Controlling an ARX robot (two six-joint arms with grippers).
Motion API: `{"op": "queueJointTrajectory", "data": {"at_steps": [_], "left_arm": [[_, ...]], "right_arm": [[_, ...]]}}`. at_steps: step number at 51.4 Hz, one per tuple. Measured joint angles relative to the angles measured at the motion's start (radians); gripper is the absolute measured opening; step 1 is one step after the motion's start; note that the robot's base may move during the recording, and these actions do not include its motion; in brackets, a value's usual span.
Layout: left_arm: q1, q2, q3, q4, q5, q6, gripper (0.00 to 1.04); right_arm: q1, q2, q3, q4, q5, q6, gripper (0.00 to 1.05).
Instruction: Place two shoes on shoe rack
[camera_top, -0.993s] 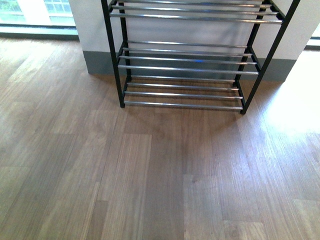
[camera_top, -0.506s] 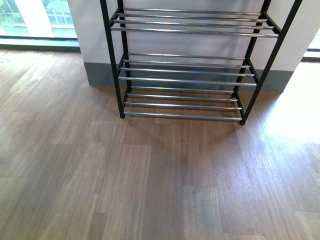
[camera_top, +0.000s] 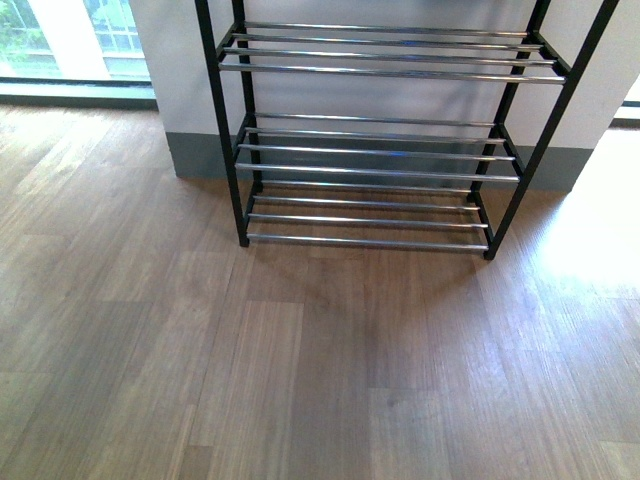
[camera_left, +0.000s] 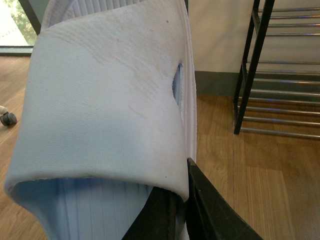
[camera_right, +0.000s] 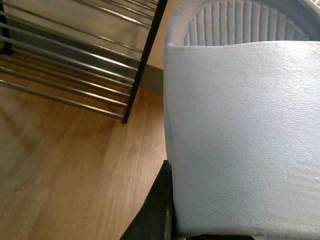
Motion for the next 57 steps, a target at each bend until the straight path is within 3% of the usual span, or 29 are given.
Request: {"op": "queueJointTrajectory", "data": {"at_steps": [57], "left_arm": [[0.000, 0.000, 0.000, 0.000, -0.004, -0.003, 0.02]], "right_arm": [[0.000, 0.000, -0.002, -0.001, -0.002, 0.000, 0.02]]}}
